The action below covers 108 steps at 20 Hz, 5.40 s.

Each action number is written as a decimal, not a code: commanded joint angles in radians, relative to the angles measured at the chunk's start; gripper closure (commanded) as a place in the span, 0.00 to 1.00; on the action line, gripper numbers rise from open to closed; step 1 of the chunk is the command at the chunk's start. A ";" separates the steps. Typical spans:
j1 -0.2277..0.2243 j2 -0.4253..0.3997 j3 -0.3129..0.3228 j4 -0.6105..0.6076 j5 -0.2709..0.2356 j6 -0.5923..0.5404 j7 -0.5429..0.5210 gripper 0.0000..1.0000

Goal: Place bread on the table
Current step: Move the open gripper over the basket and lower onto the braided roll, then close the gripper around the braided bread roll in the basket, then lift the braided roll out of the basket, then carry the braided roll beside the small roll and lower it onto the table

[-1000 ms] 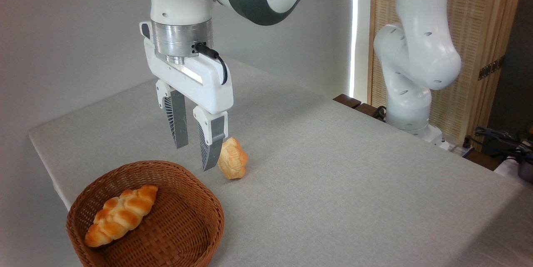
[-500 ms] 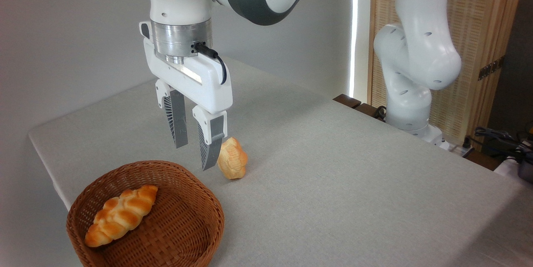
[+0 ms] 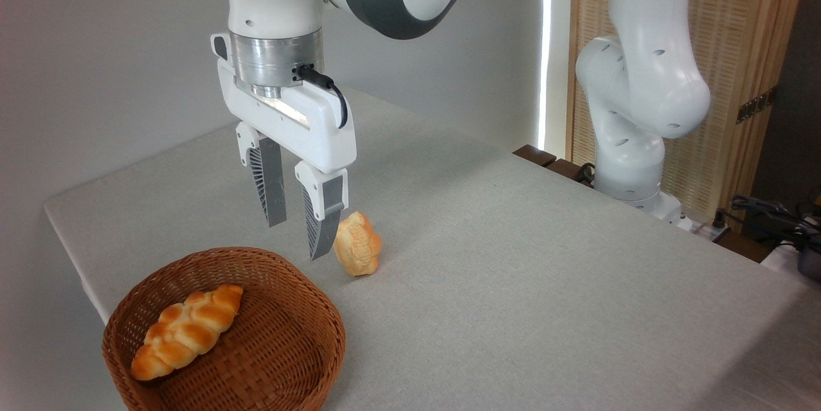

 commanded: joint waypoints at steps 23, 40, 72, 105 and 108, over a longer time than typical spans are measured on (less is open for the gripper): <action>-0.012 0.279 -0.102 0.001 -0.119 0.587 -0.294 0.00; -0.003 0.310 -0.104 0.001 0.006 0.591 -0.293 0.00; 0.036 0.172 -0.098 -0.004 0.010 0.345 -0.290 0.49; 0.037 -0.089 0.007 -0.176 0.006 -0.180 0.183 0.00; 0.037 -0.093 0.008 -0.164 0.009 -0.125 0.181 0.00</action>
